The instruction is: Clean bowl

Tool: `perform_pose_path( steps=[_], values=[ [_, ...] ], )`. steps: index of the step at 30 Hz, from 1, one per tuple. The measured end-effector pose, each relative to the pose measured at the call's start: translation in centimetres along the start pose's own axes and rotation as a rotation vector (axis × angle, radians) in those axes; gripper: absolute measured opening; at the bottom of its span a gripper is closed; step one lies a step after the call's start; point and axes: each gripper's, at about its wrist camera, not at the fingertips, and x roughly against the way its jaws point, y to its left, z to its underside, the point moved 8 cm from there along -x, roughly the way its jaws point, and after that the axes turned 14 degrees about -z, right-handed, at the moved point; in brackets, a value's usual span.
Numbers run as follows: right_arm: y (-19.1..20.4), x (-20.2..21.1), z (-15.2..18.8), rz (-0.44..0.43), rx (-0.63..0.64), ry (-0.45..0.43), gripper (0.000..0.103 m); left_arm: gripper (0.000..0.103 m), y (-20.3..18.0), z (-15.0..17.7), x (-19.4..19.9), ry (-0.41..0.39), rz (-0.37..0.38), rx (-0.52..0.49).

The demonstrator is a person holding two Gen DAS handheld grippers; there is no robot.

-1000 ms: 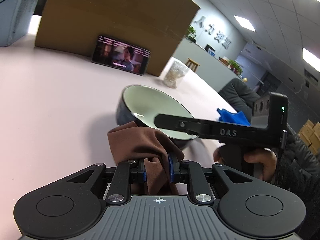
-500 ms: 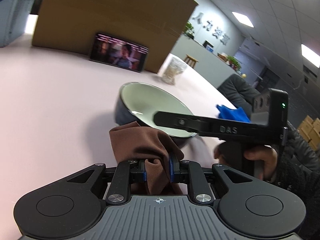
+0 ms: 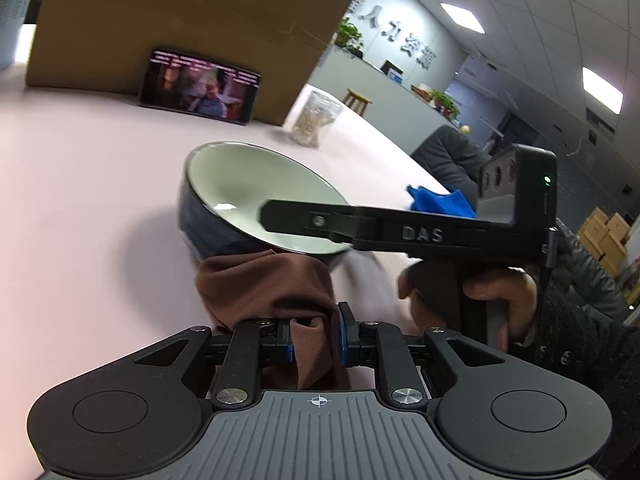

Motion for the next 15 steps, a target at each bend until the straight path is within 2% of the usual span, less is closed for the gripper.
perform_pose_path(
  steps=[5,8,12,15],
  values=[
    [0.0,0.0,0.0,0.000,0.000,0.000,0.096,0.018,1.8,-0.5,0.7,-0.027,-0.057,0.022],
    [0.0,0.0,0.0,0.000,0.000,0.000,0.096,0.018,2.2,-0.6,0.7,-0.031,-0.064,0.033],
    [-0.1,-0.1,0.0,0.000,0.001,0.001,0.096,0.018,1.5,-0.6,0.5,-0.025,-0.045,0.020],
    [-0.1,0.0,0.0,0.000,0.001,0.001,0.096,0.018,0.0,-0.2,-0.1,-0.001,0.000,-0.008]
  ],
)
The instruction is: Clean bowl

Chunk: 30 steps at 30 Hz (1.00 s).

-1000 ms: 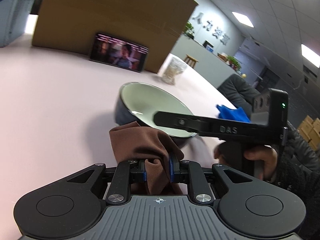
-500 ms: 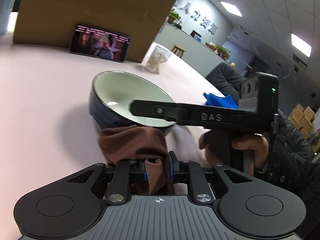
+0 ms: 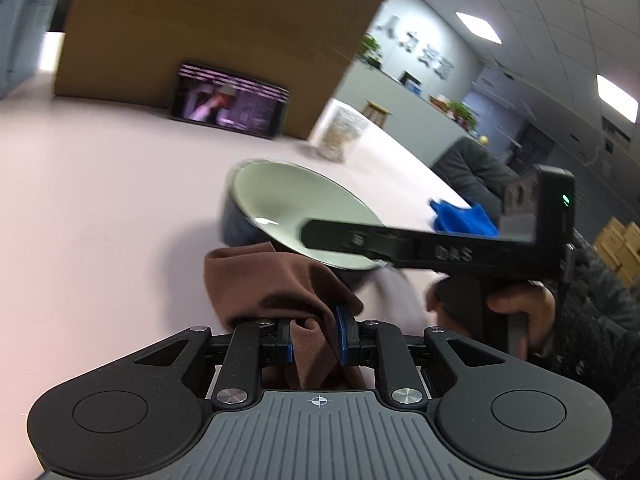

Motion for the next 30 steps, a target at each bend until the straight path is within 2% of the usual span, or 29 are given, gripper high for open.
perform_pose_path(
  steps=[5,14,25,30],
  values=[
    [0.0,0.0,0.0,-0.001,0.000,0.000,0.096,0.018,-1.2,0.2,-0.3,0.009,0.030,-0.036],
    [0.0,0.1,0.0,0.000,0.000,0.000,0.096,0.018,2.0,0.0,0.7,-0.021,-0.066,0.029],
    [0.0,0.1,0.0,0.001,0.001,0.001,0.096,0.018,-1.1,0.1,-0.2,-0.001,0.031,-0.042],
    [0.0,0.1,0.0,0.000,0.001,0.001,0.096,0.018,0.7,0.0,-0.1,-0.007,-0.034,-0.012]
  ],
)
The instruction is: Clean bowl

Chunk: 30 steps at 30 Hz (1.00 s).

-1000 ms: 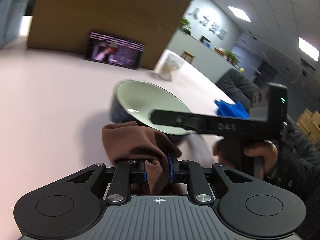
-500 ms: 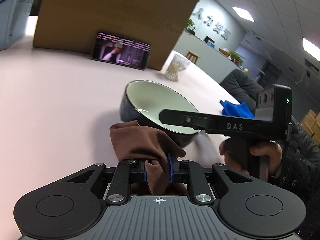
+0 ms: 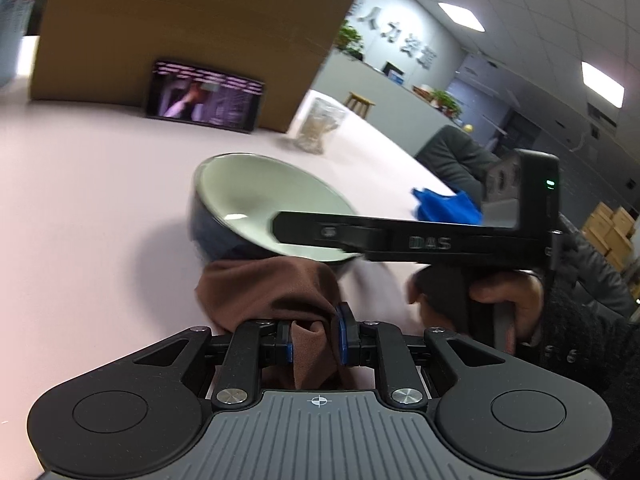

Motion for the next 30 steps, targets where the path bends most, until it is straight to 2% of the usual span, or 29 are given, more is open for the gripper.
perform_pose_path(
  steps=[4,7,8,9,11,17,20,22,24,28,30],
  values=[
    [0.0,0.0,0.0,0.000,0.000,0.000,0.096,0.019,0.5,0.1,0.2,-0.006,-0.051,-0.018],
    [0.0,0.0,0.0,0.000,0.000,0.000,0.096,0.022,0.4,0.0,0.4,-0.023,-0.101,-0.068],
    [0.0,0.0,0.0,0.000,0.000,0.000,0.096,0.030,0.5,0.0,0.5,-0.030,-0.121,-0.080],
    [0.0,0.0,0.0,0.000,0.000,0.000,0.096,0.044,0.6,-0.1,0.7,-0.037,-0.146,-0.090],
    [0.0,0.0,0.0,0.000,0.000,0.000,0.096,0.061,0.8,-0.2,1.0,-0.053,-0.190,-0.110],
    [0.0,0.0,0.0,0.000,0.000,0.000,0.096,0.075,1.0,-0.9,1.8,-0.121,-0.321,-0.223],
    [0.0,0.0,0.0,-0.001,0.000,0.000,0.096,0.077,0.4,-1.2,2.3,-0.170,-0.367,-0.316],
    [0.0,0.0,0.1,-0.001,0.000,0.001,0.096,0.079,-0.6,-1.4,2.8,-0.219,-0.325,-0.371],
    [0.0,0.0,0.1,-0.001,0.000,0.001,0.096,0.079,-1.3,-1.3,2.8,-0.222,-0.278,-0.397],
    [0.1,0.0,0.1,-0.001,0.000,0.001,0.096,0.078,-2.4,-0.3,1.7,-0.145,-0.191,-0.441],
    [0.1,0.0,0.1,-0.001,0.000,0.001,0.096,0.070,-2.6,0.2,1.4,-0.104,-0.158,-0.450]
  ],
)
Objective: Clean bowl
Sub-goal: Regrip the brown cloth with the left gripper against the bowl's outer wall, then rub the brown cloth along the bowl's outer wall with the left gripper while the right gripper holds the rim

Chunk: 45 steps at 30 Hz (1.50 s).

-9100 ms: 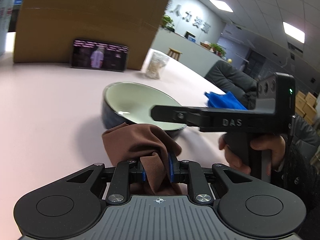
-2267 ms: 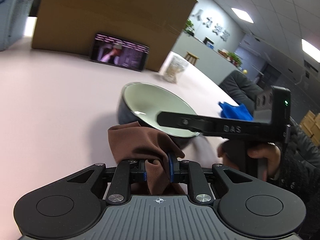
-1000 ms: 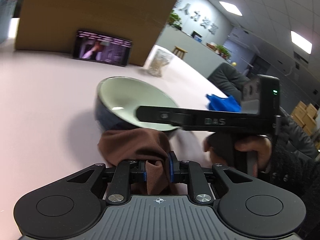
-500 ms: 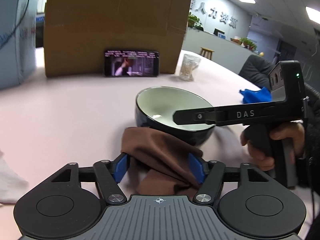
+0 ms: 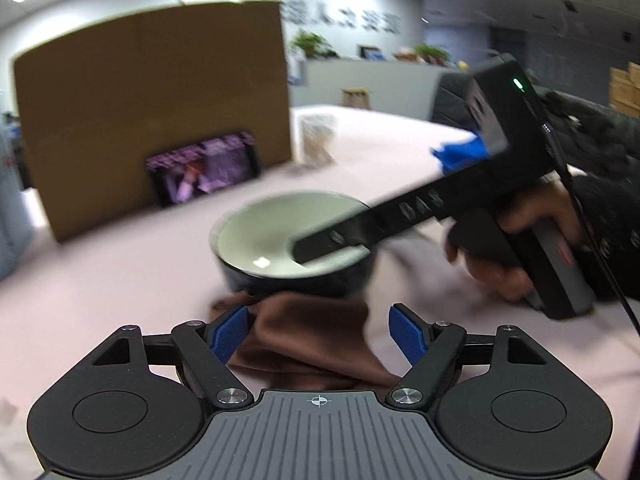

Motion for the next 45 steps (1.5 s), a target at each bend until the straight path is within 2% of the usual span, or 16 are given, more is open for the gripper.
perform_pose_path(
  steps=[4,7,12,15,17,22,30,32,39,45],
  values=[
    [0.0,0.0,0.0,0.000,-0.001,0.000,0.096,0.056,0.6,1.0,-0.6,0.050,0.026,0.055],
    [0.0,0.0,0.0,-0.001,-0.001,0.000,0.096,0.043,1.2,1.5,-0.4,0.049,0.024,0.095],
    [0.0,0.0,0.0,-0.001,-0.001,0.000,0.096,0.018,1.7,1.6,0.1,0.045,-0.026,0.102],
    [-0.1,0.0,0.0,0.000,0.000,0.001,0.096,0.014,1.9,1.0,-0.1,0.040,-0.039,0.112],
    [-0.1,0.0,0.0,0.000,0.000,0.000,0.096,0.014,1.9,0.7,-0.1,0.037,-0.025,0.121],
    [-0.1,0.1,-0.1,0.000,0.001,0.001,0.096,0.014,0.1,0.1,0.4,0.030,0.073,0.119],
    [-0.1,0.1,-0.1,0.000,0.002,0.001,0.096,0.014,2.1,0.1,0.1,0.033,-0.006,0.162],
    [-0.1,0.1,-0.1,0.001,0.003,0.001,0.096,0.014,2.2,0.0,0.1,0.026,-0.005,0.170],
    [0.0,0.1,-0.1,0.002,0.006,0.003,0.096,0.014,0.2,-0.5,0.4,0.009,0.064,0.154],
    [0.0,0.1,-0.1,0.001,0.005,0.002,0.097,0.014,1.4,0.0,0.5,0.020,0.029,0.179]
  ],
)
